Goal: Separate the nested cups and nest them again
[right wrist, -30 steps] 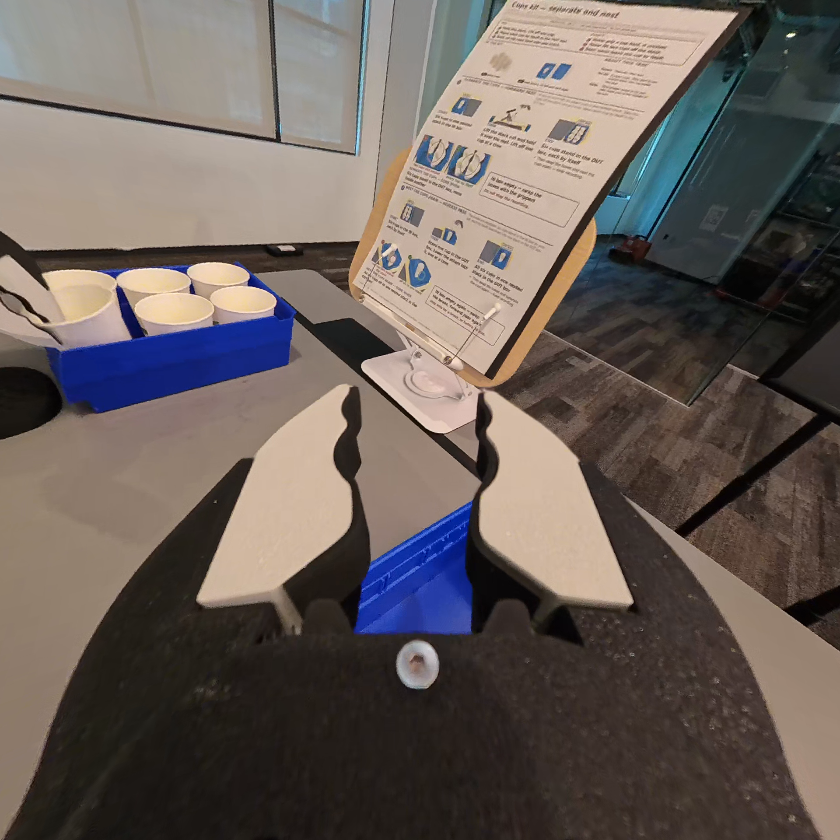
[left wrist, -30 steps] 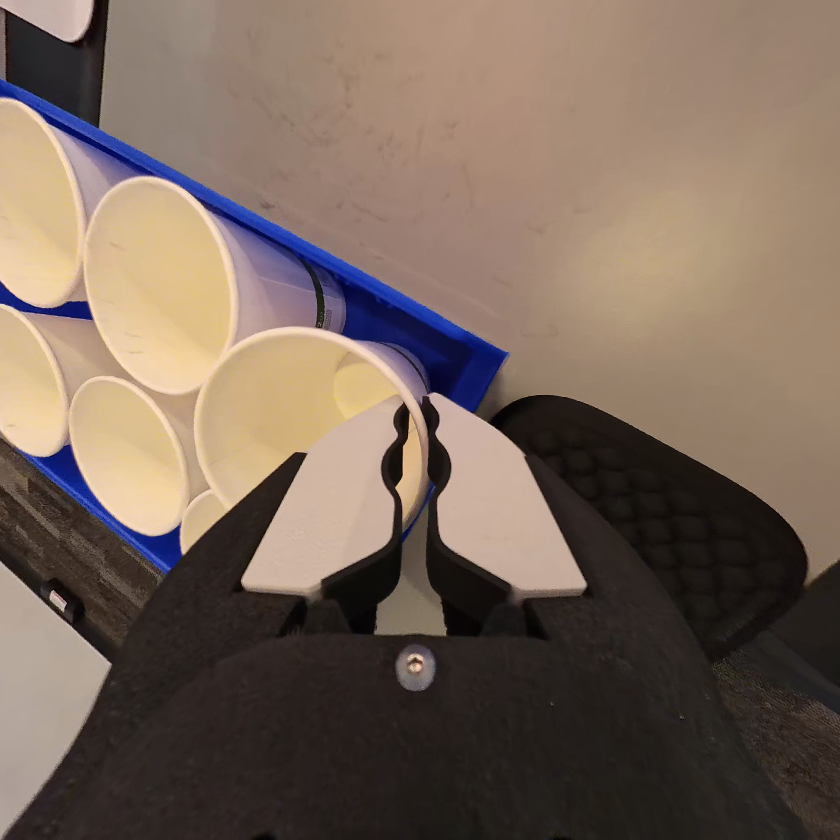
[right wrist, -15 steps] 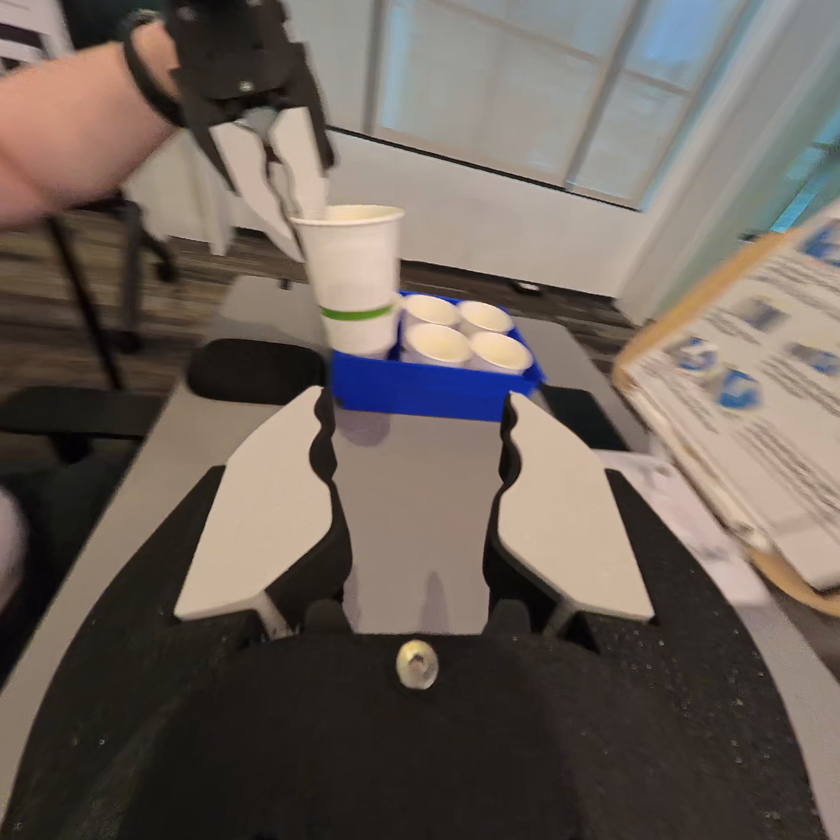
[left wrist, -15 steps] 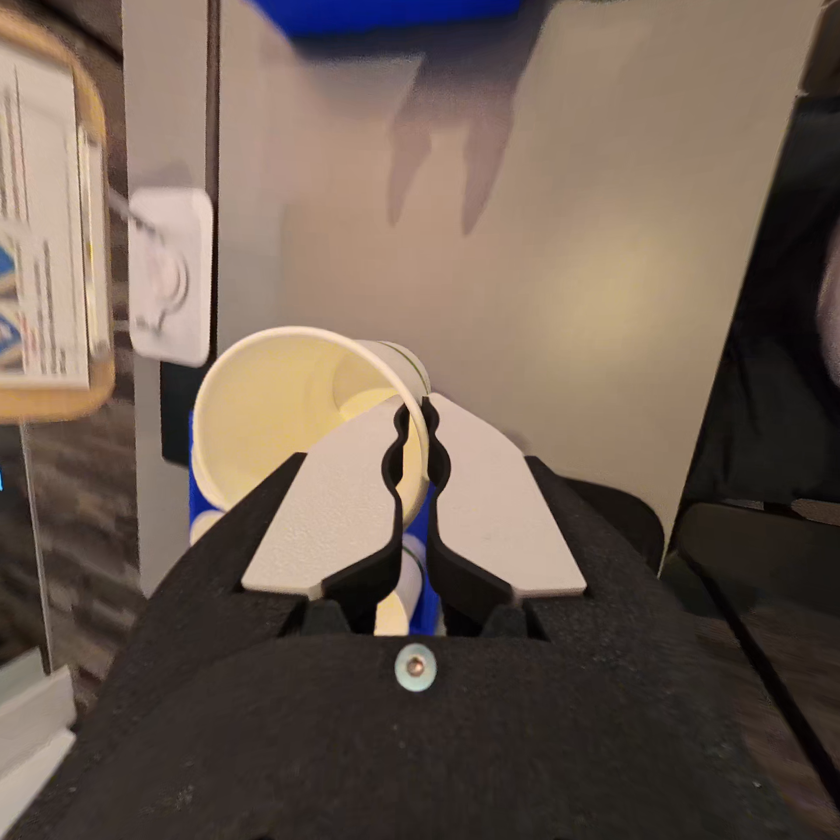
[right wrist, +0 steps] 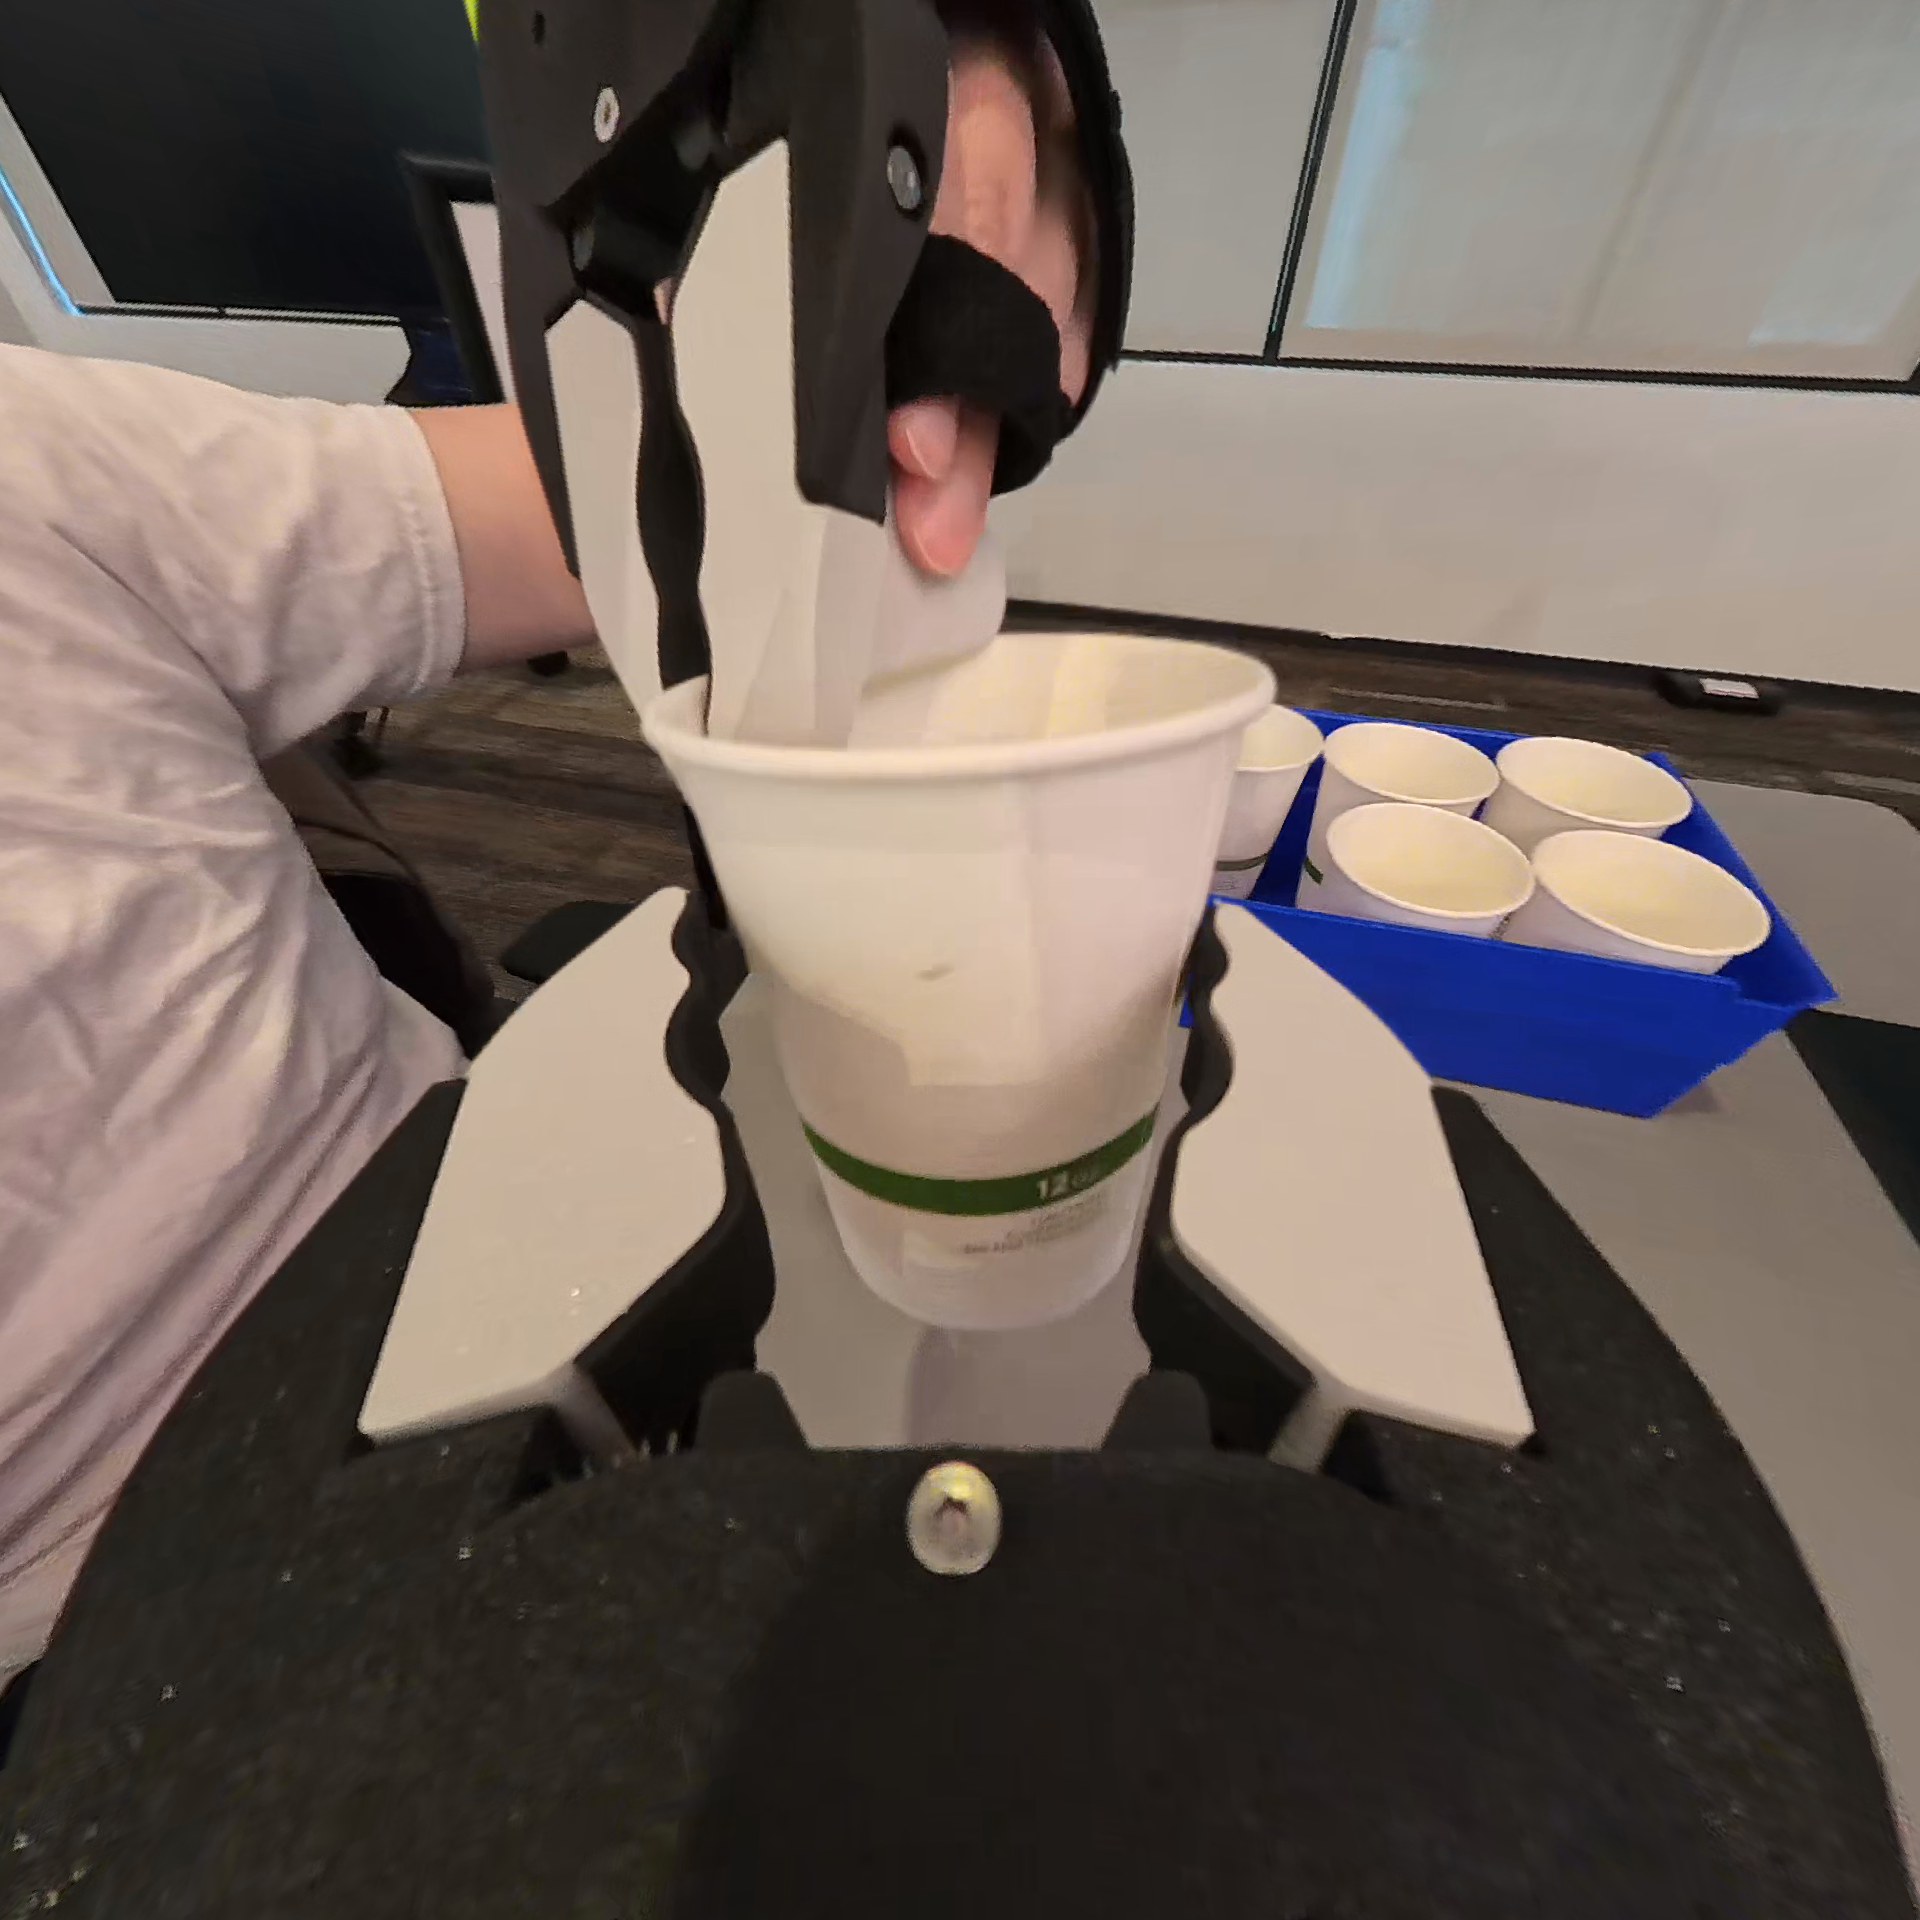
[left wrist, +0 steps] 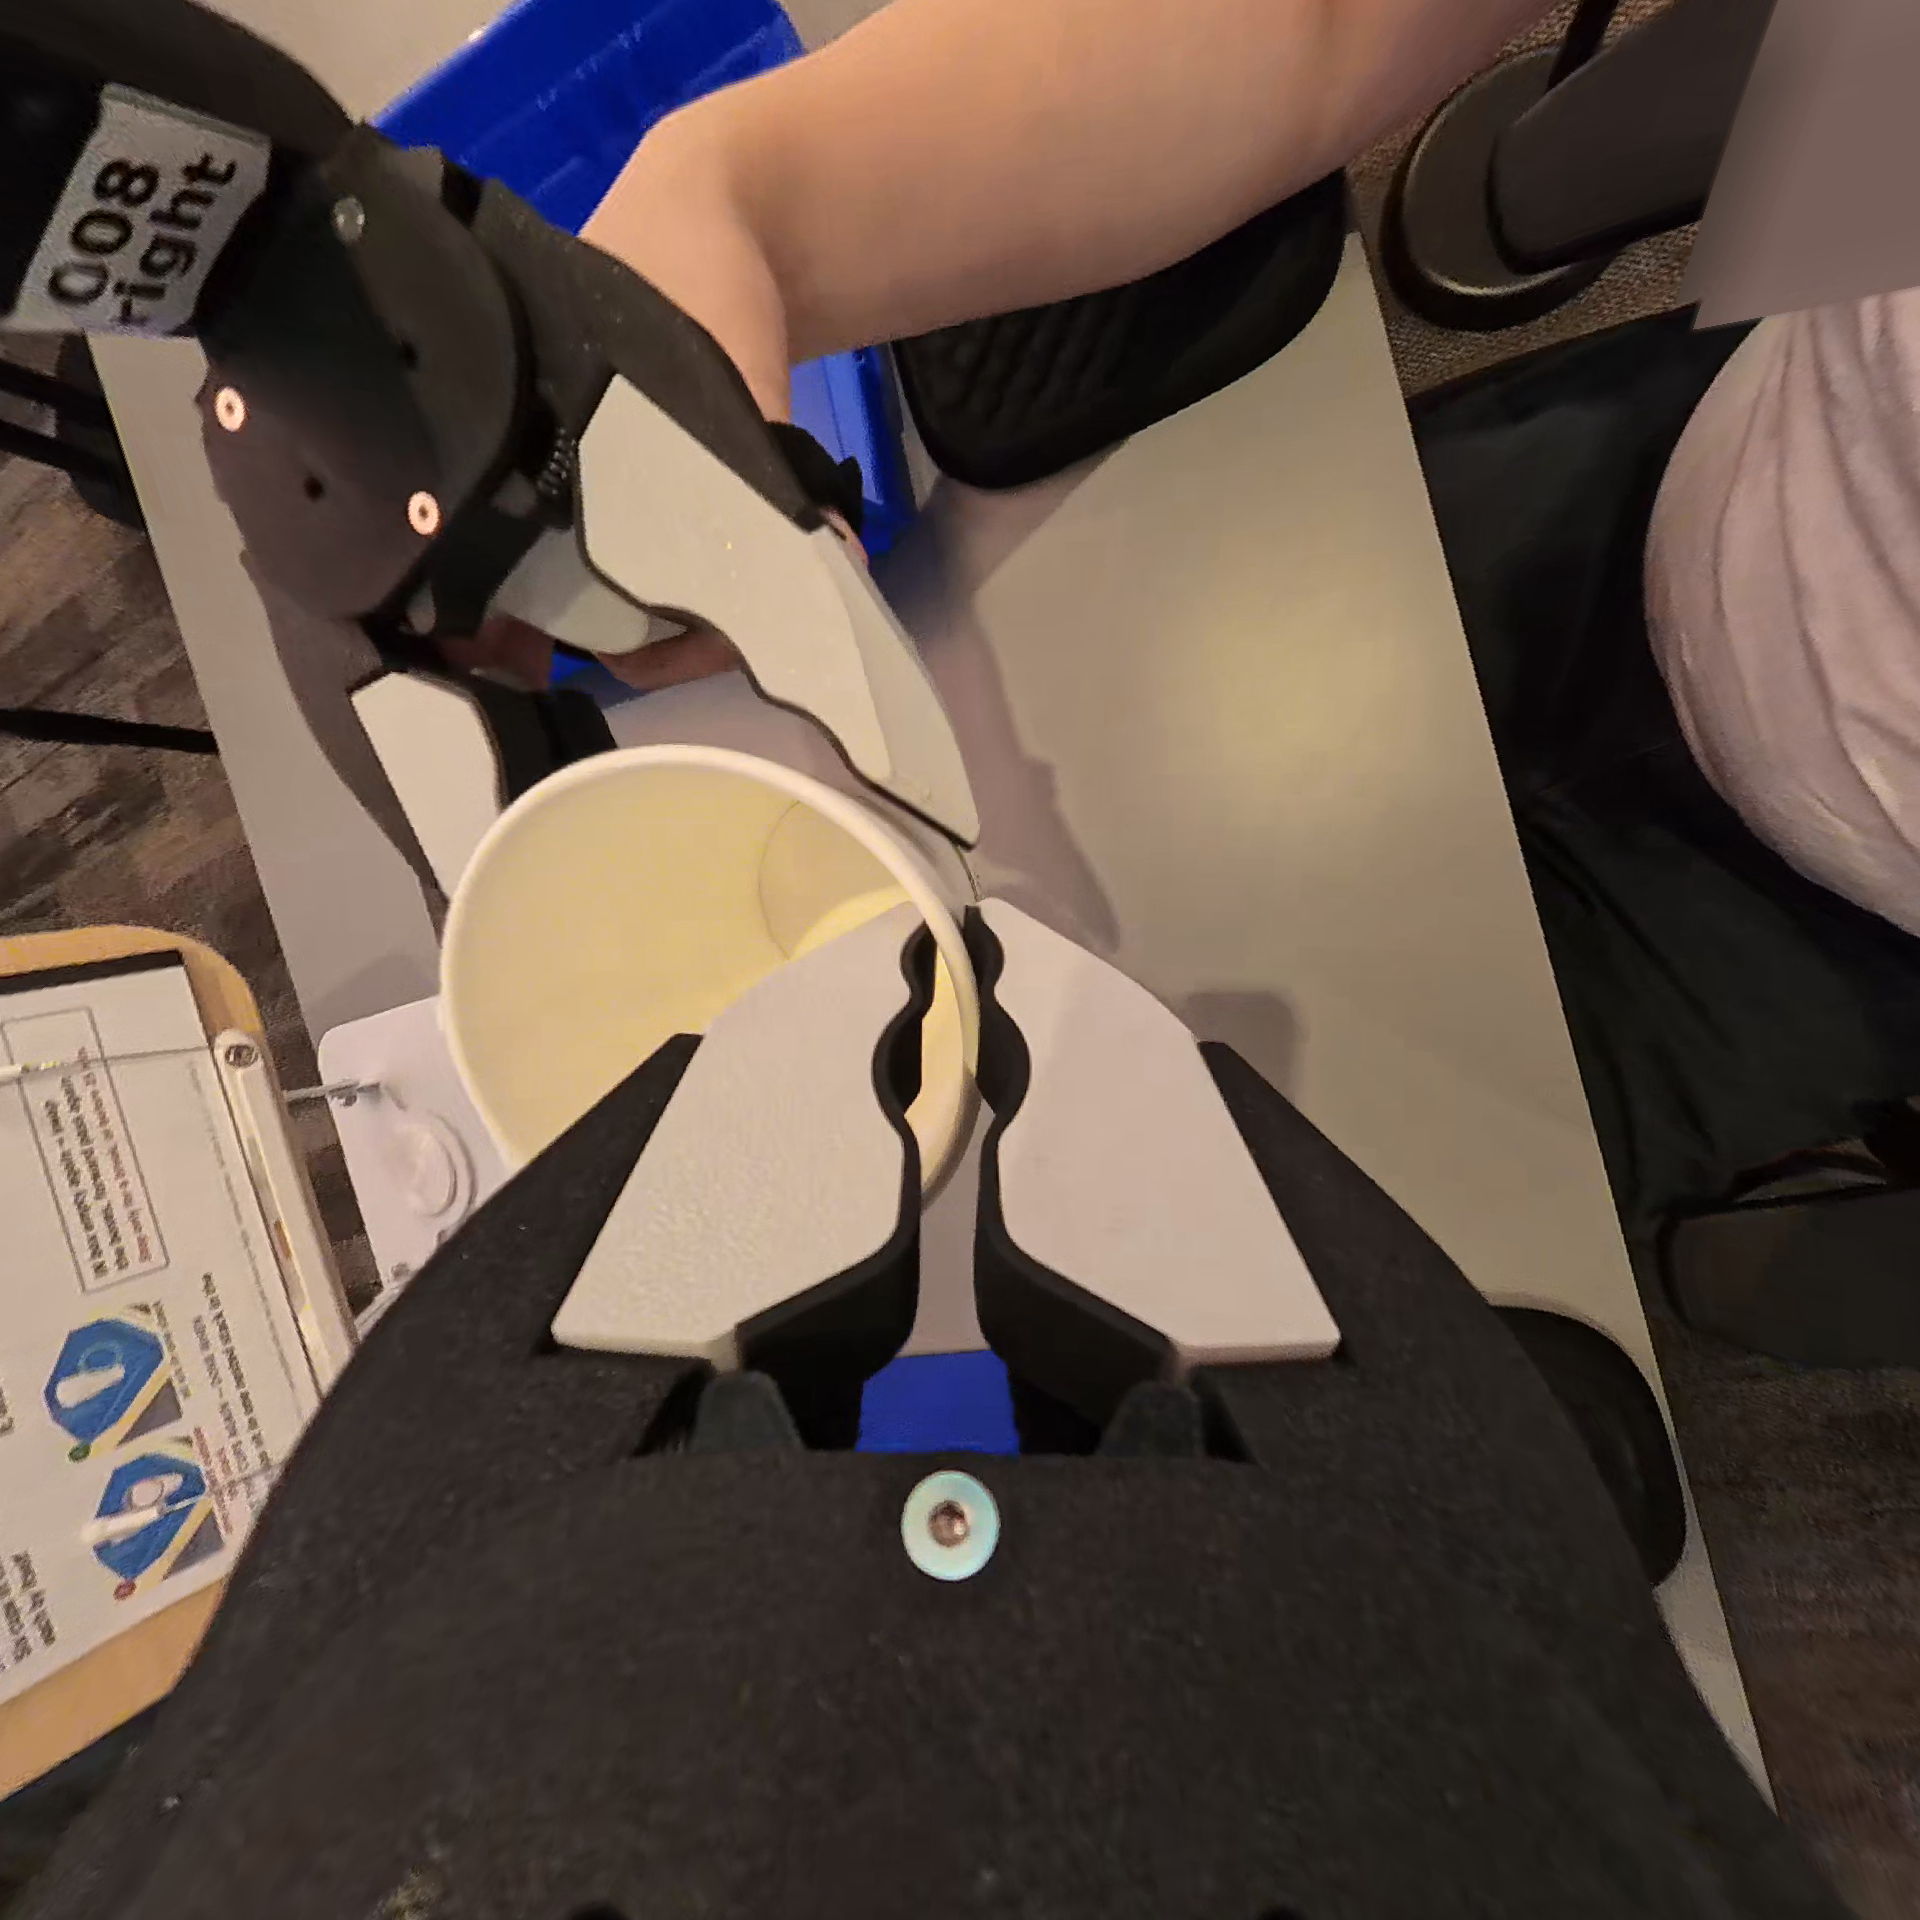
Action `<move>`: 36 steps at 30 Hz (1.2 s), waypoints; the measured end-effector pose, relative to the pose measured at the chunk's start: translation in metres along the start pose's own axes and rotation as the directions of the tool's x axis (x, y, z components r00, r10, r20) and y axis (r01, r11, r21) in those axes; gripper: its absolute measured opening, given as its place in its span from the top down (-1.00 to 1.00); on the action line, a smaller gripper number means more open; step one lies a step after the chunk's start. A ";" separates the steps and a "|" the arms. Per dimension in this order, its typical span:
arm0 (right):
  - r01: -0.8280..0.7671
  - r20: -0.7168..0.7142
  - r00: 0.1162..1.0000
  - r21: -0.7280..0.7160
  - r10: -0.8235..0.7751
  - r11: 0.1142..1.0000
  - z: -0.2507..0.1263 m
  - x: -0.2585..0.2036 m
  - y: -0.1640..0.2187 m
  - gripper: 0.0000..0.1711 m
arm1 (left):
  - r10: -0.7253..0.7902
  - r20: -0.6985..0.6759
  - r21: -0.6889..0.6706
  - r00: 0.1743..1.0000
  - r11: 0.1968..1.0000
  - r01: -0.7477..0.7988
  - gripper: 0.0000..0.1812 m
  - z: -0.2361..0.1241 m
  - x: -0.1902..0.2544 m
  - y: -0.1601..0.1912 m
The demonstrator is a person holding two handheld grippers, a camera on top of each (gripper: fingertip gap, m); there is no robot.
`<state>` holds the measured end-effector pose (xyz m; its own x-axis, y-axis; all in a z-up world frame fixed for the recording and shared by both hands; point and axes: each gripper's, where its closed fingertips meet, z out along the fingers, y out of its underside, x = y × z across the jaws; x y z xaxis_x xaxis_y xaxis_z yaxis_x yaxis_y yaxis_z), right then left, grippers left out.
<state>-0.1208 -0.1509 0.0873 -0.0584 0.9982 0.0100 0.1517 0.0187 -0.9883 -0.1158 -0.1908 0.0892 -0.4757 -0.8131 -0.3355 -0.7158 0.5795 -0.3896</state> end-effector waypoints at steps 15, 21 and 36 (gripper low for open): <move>-0.002 0.189 0.982 -0.055 0.012 0.998 0.004 -0.027 0.014 -0.07 | 0.066 -0.107 0.002 0.992 0.998 -0.066 0.95 0.012 0.021 -0.014; 0.002 0.240 0.971 -0.093 0.021 0.996 0.007 -0.034 0.023 -0.05 | 0.057 -0.125 0.000 0.990 0.998 -0.057 0.92 0.016 0.026 -0.016; -0.026 0.253 0.967 -0.050 0.038 0.998 0.005 -0.030 0.021 -0.07 | 0.081 -0.055 0.000 0.995 0.997 -0.081 0.91 0.017 0.020 -0.017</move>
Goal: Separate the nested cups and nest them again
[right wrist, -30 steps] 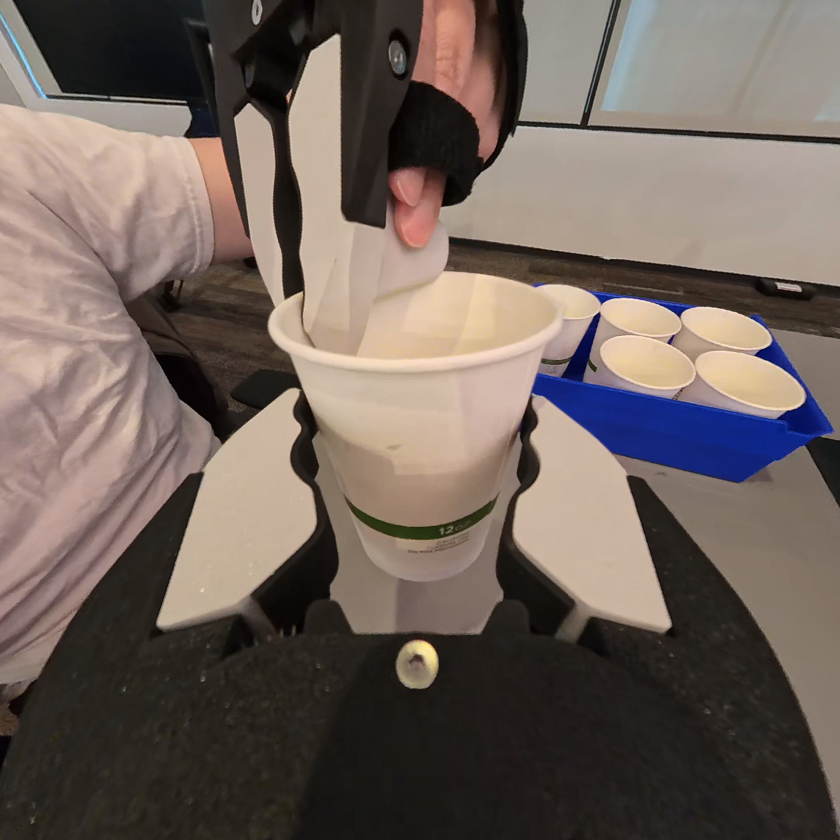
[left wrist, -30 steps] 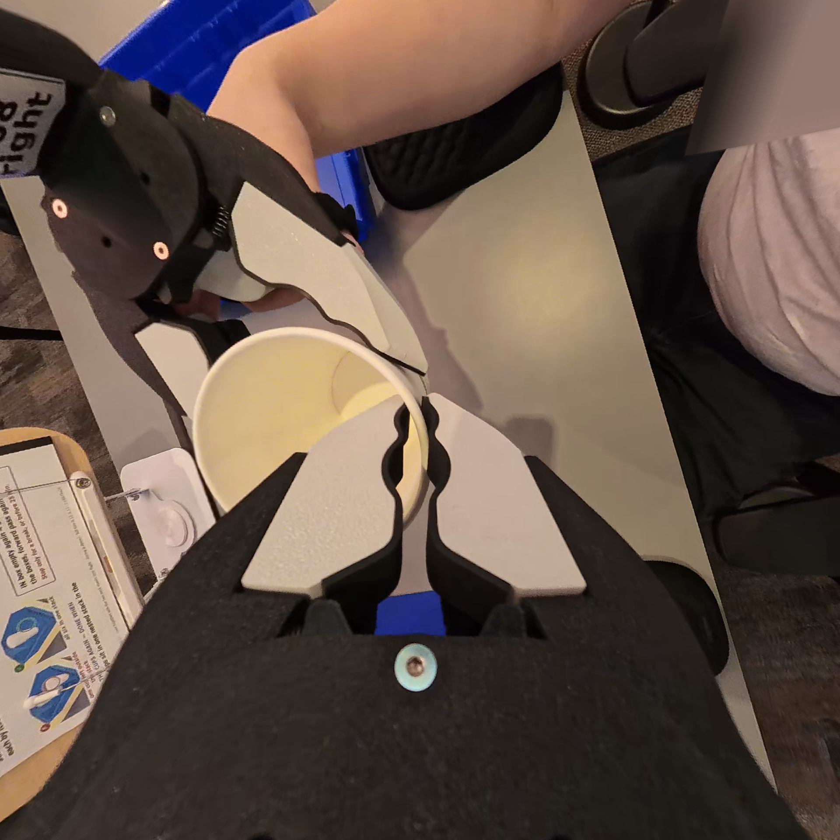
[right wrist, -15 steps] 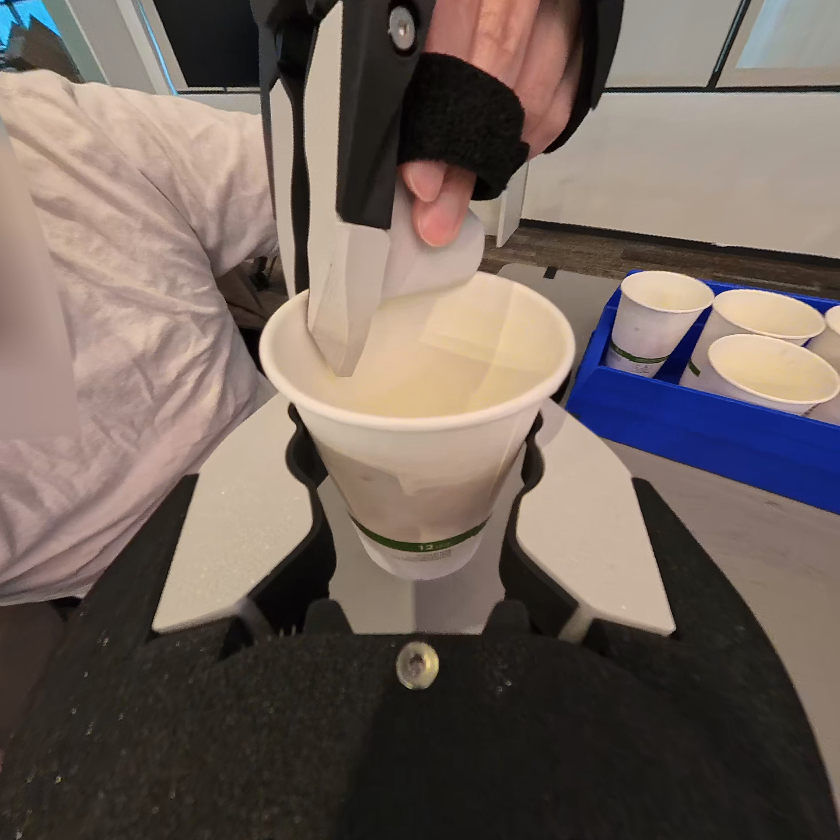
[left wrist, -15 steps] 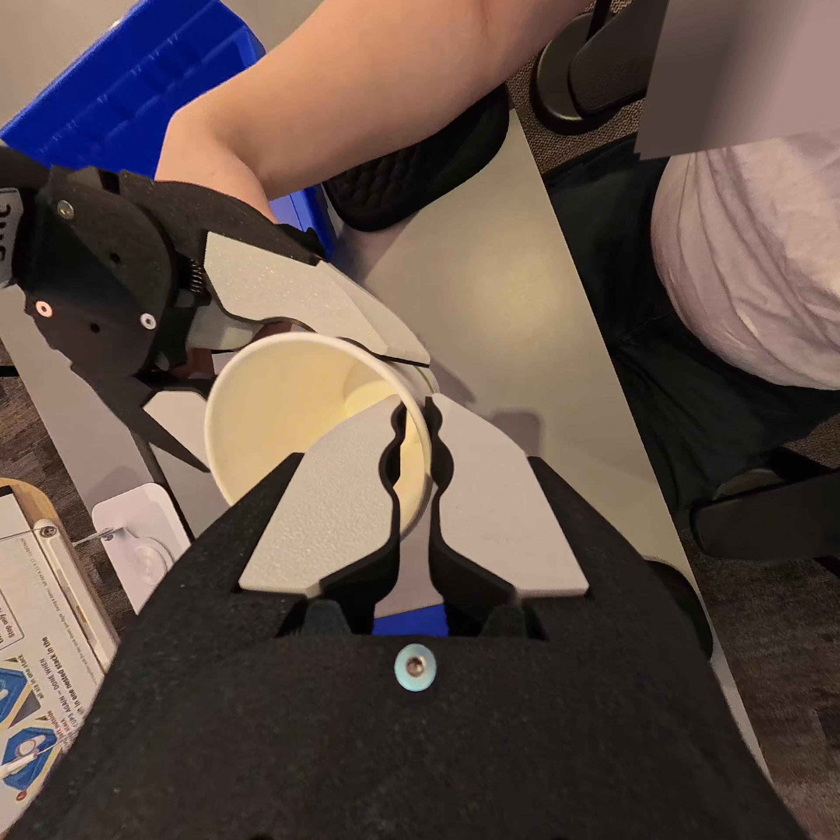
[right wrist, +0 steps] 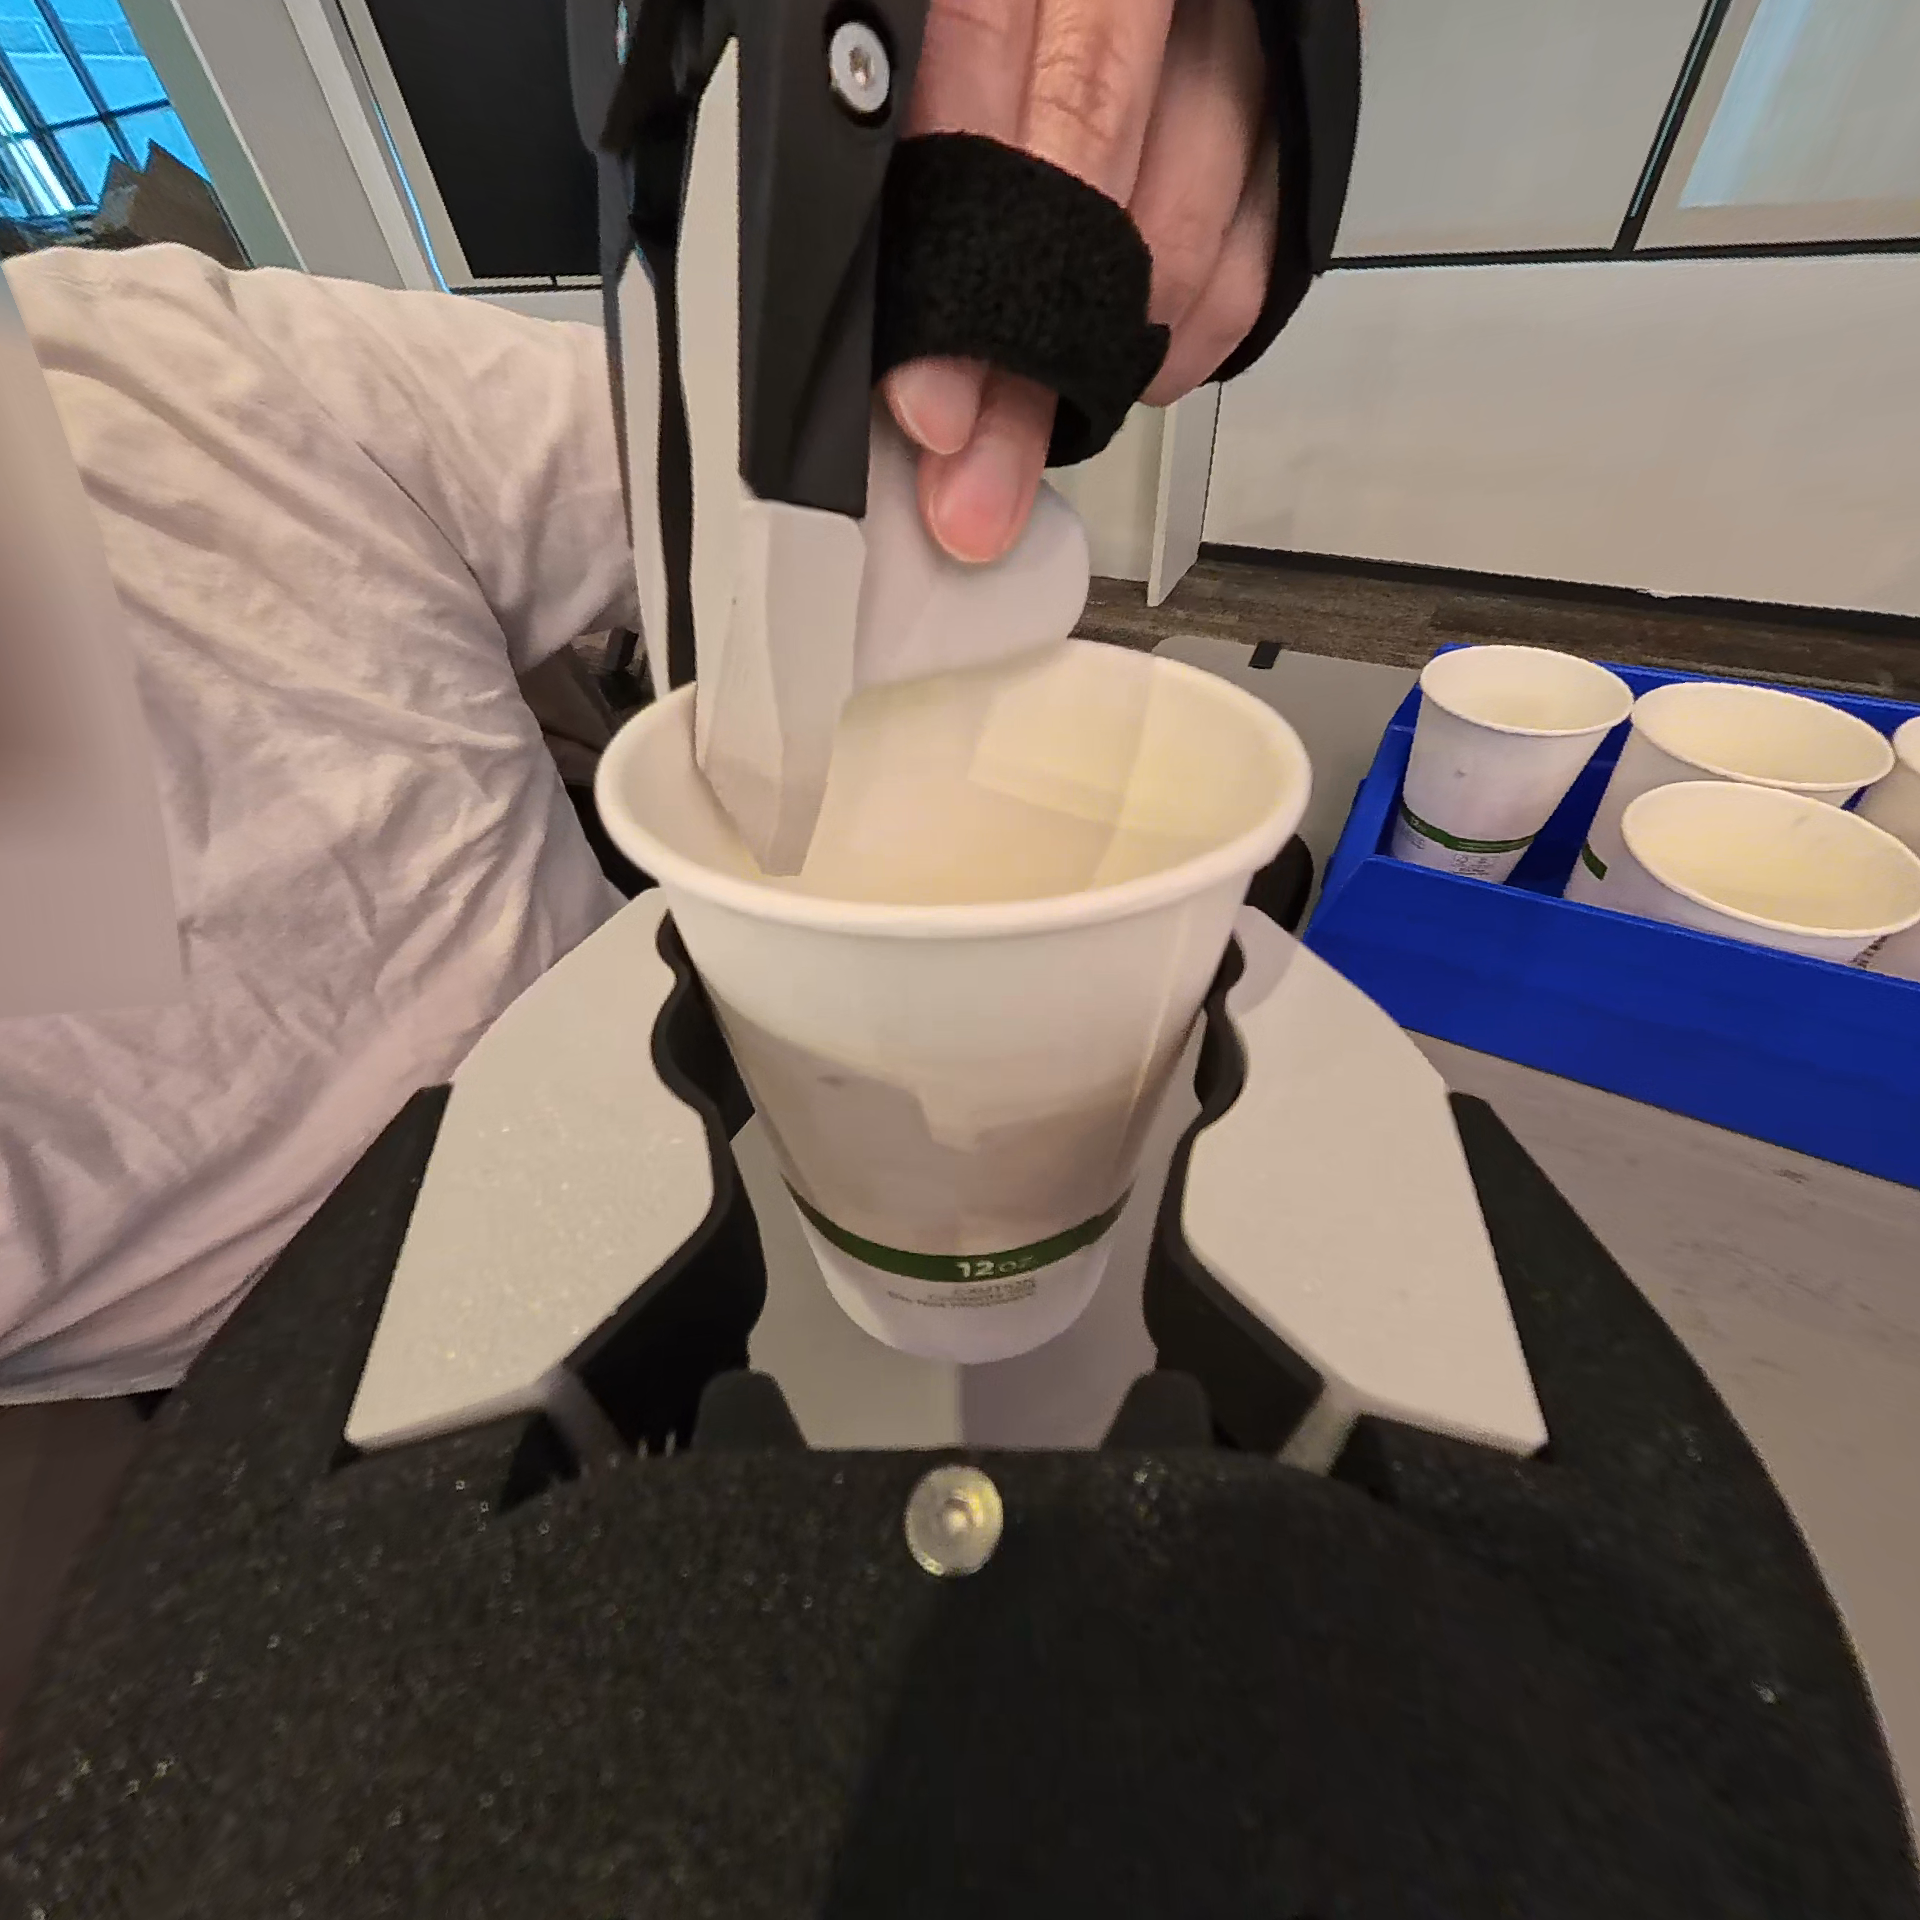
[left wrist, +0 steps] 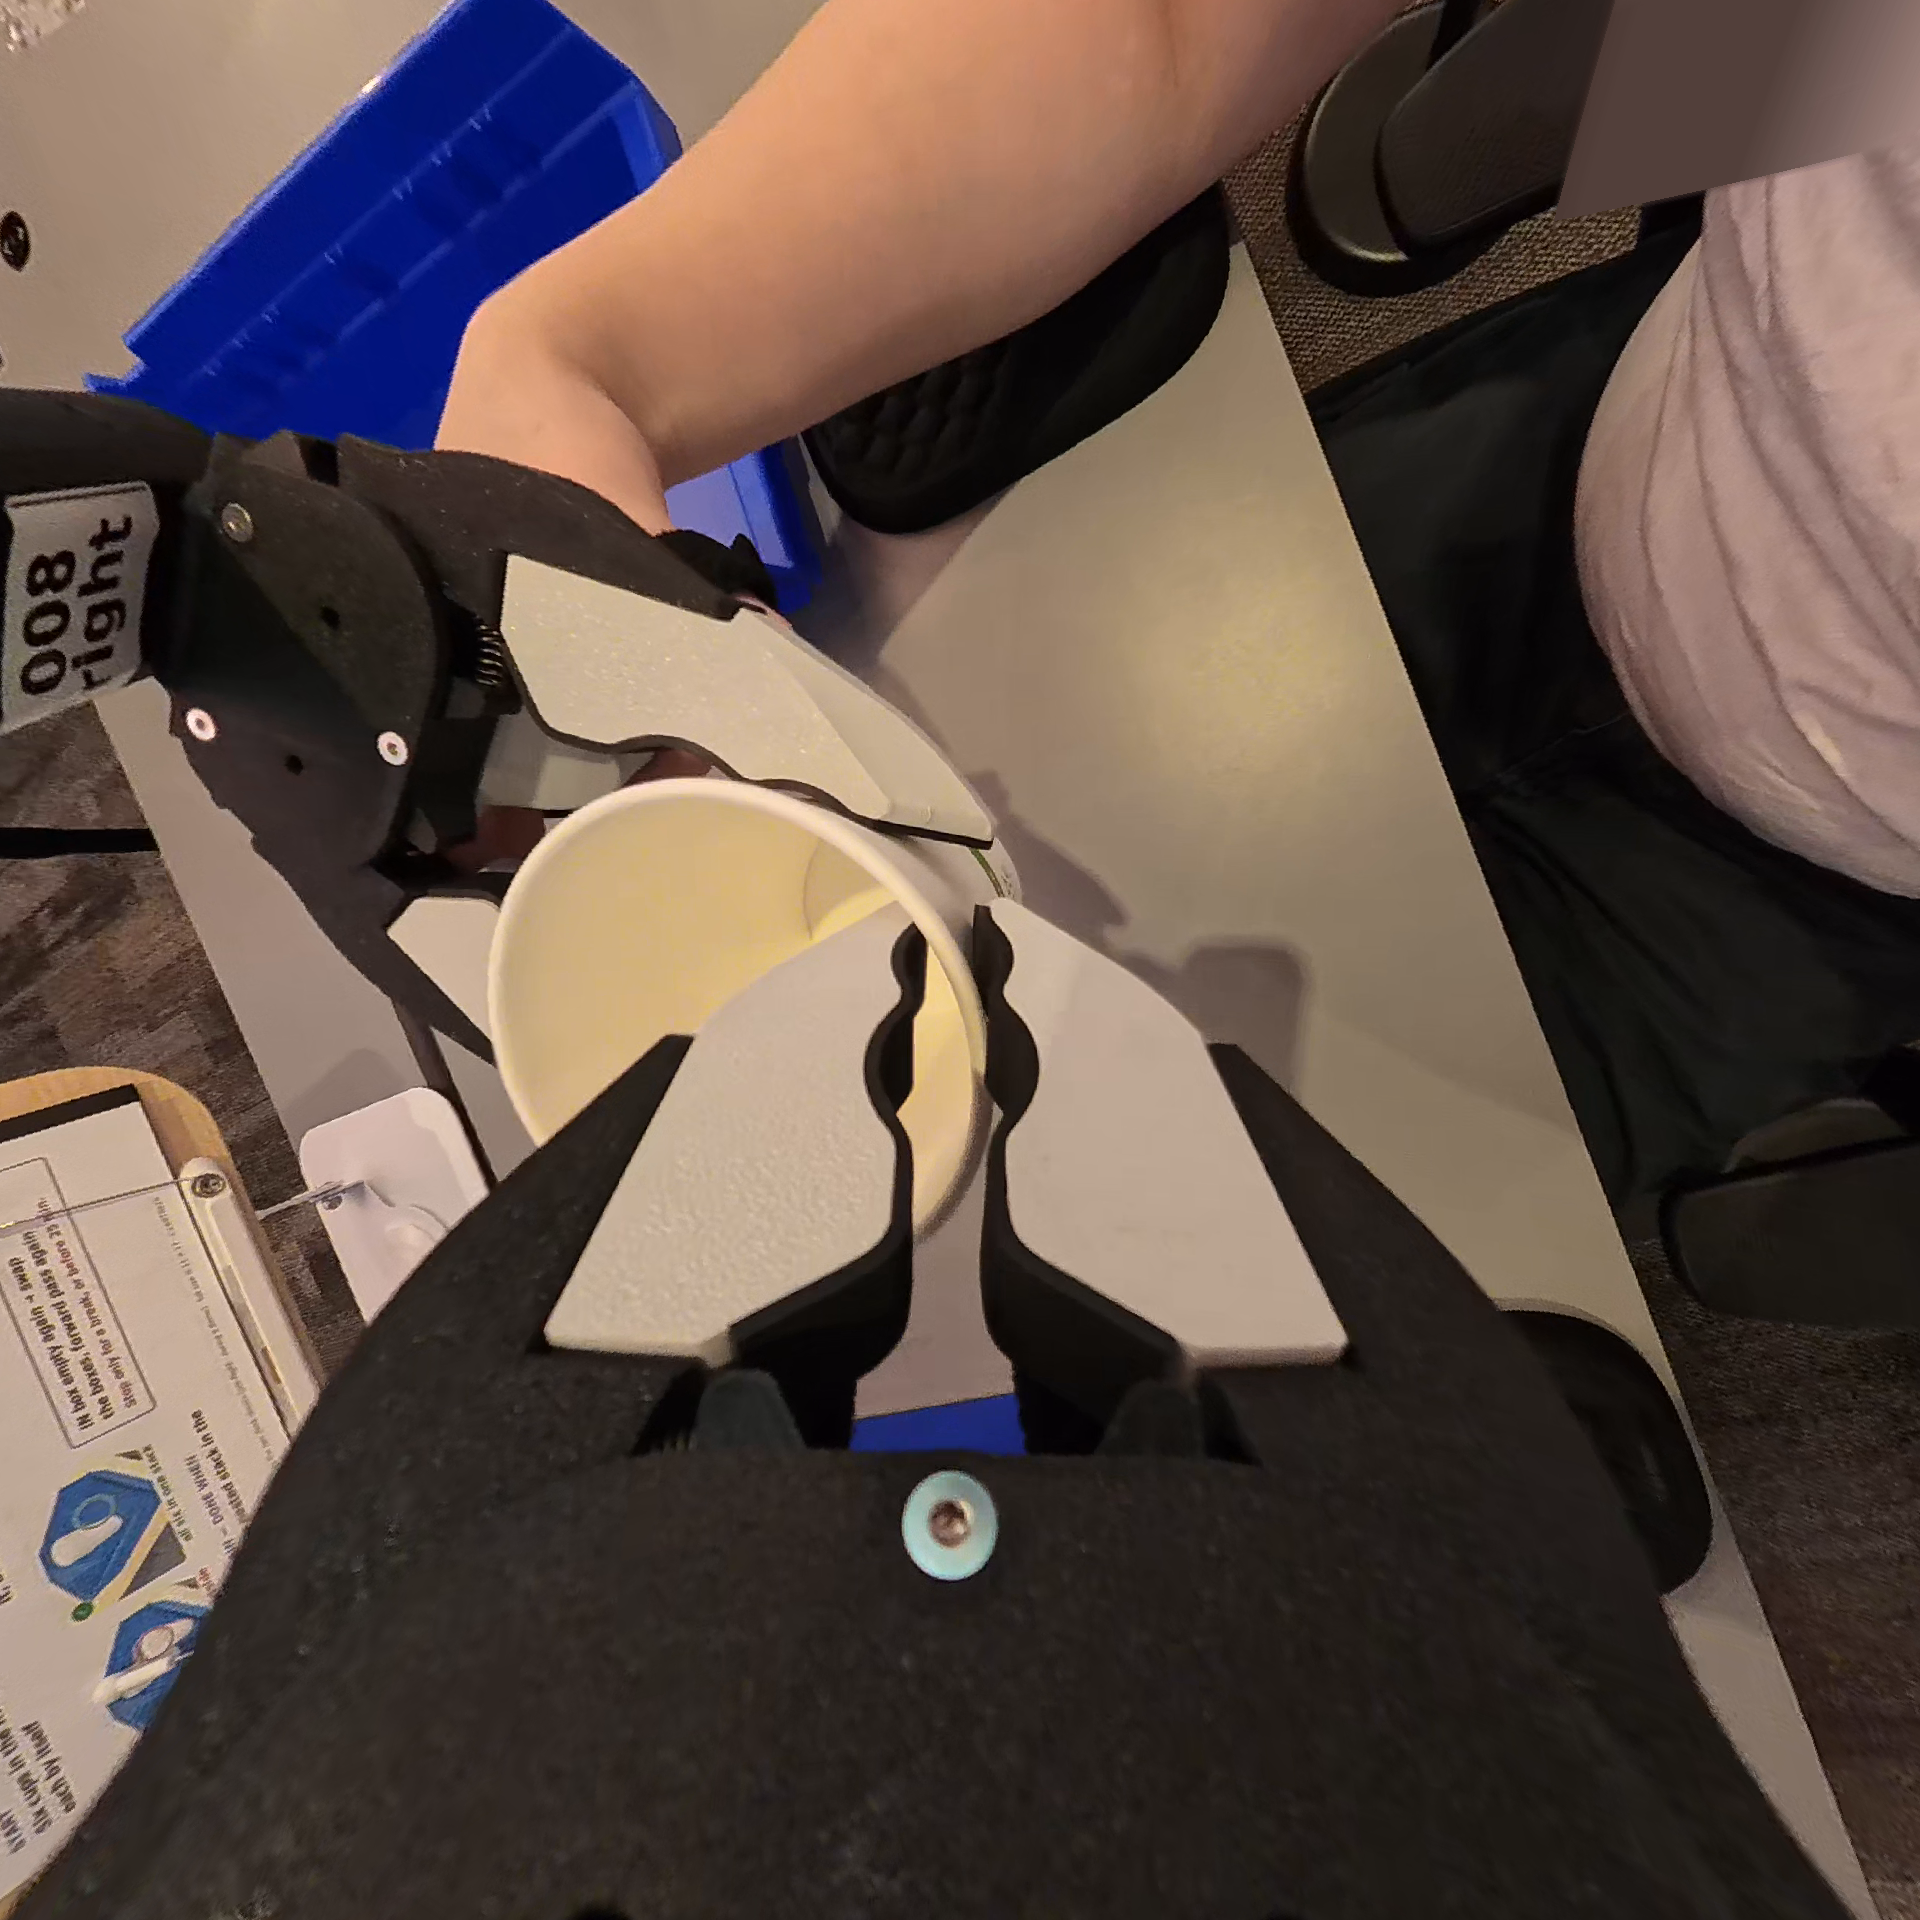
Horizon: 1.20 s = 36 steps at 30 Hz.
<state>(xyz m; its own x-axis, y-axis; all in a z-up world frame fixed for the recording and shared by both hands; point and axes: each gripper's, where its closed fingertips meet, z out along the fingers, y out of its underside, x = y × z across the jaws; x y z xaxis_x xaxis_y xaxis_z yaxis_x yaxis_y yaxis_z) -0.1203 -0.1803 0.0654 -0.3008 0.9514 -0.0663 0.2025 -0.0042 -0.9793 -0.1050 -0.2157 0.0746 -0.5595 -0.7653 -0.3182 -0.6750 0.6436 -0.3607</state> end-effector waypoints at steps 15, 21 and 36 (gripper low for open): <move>0.016 -0.038 0.999 0.013 -0.015 1.000 -0.016 0.005 0.001 -0.08 | 0.007 0.016 -0.007 1.000 1.000 -0.007 0.95 -0.002 -0.004 -0.001; 0.010 -0.028 1.000 0.030 -0.009 0.999 -0.018 0.004 -0.001 -0.13 | 0.027 0.013 -0.008 1.000 1.000 -0.027 0.95 -0.002 -0.004 -0.003; 0.048 0.111 0.993 -0.036 -0.044 0.998 -0.006 -0.020 0.008 -0.09 | 0.073 -0.051 -0.026 0.996 0.997 -0.074 0.94 0.009 0.005 -0.012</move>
